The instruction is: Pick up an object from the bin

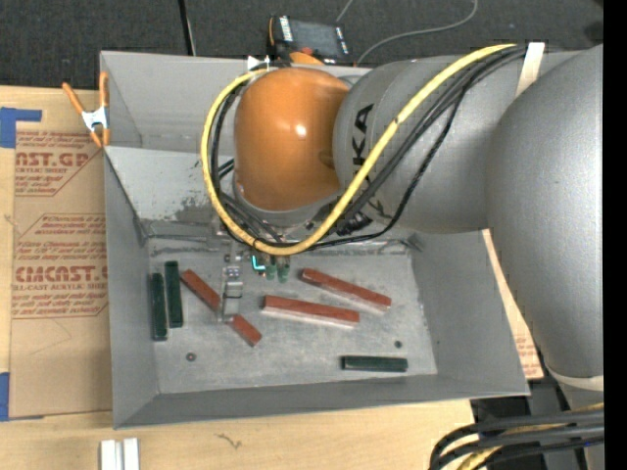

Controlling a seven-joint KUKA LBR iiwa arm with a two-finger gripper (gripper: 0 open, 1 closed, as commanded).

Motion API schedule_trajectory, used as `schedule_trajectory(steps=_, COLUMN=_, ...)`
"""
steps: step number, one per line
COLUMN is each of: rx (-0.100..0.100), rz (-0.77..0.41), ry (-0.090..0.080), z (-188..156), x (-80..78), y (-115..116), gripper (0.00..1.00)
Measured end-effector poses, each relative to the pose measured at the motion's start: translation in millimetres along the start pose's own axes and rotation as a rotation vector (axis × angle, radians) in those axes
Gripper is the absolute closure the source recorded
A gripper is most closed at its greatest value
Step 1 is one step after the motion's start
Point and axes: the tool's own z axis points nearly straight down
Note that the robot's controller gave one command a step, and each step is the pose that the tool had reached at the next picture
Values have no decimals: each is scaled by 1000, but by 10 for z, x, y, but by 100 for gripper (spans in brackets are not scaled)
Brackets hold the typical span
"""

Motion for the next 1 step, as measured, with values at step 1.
schedule_trajectory(steps=1, rx=-1, rz=32, ry=-4, z=1289, x=24, y=-95, gripper=0)
